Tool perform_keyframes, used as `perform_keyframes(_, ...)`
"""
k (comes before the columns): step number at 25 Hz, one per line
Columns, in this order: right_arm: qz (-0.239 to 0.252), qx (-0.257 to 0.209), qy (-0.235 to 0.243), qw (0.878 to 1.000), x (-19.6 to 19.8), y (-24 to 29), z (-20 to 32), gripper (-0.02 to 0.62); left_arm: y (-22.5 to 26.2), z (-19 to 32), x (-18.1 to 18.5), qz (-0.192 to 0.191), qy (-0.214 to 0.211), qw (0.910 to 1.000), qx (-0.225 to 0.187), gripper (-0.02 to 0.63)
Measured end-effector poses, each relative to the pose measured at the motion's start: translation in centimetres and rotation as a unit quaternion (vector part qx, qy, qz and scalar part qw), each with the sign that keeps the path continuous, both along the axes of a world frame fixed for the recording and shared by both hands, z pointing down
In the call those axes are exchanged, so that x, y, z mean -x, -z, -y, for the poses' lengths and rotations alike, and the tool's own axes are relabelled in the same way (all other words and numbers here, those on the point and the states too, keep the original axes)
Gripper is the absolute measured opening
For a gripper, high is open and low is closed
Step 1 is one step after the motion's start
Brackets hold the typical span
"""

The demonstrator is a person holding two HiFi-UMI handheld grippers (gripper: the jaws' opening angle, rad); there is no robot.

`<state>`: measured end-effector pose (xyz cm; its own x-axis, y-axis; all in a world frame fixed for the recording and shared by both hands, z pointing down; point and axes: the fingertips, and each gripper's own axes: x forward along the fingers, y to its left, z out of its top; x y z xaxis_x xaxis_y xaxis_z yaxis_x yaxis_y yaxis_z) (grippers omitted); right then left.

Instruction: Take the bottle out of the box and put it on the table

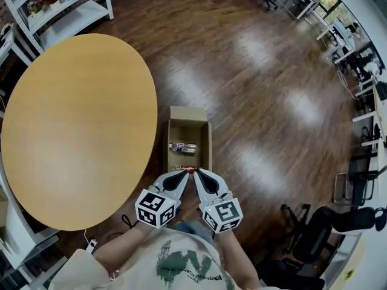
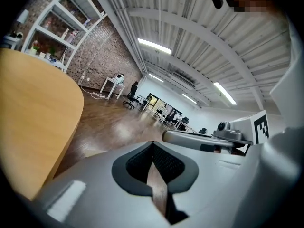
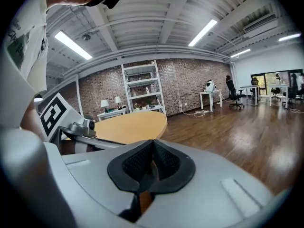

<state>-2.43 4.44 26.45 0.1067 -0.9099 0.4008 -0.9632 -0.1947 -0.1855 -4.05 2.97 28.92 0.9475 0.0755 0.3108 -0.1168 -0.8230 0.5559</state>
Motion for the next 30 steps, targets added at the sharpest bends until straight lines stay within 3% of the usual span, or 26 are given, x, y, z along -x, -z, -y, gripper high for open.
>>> perform_keyframes(6,0.016,0.037,0.036,0.999,-2.0,-3.5,0.1,0.026,-2.9,-0.7,-1.2,0.020,0.000,0.9993,0.033,-0.002)
perform_keyframes(12,0.047,0.075,0.081,0.993,-5.5,-9.6,0.4,0.029,-8.8,-0.8,-3.9,0.068,0.018,0.9960,0.056,-0.002)
perform_keyframes(22,0.101,0.131,0.120,0.979,-10.4,-25.5,2.3,0.028,-22.9,2.2,-10.4,0.146,0.126,0.9776,0.085,-0.002)
perform_keyframes(26,0.116,0.156,0.139,0.971,-11.0,-31.5,2.3,0.028,-27.6,3.2,-11.0,0.154,0.163,0.9684,0.110,-0.002)
perform_keyframes(30,0.104,0.181,0.144,0.967,-11.7,-37.6,1.9,0.028,-32.4,3.3,-10.4,0.170,0.171,0.9630,0.121,-0.002)
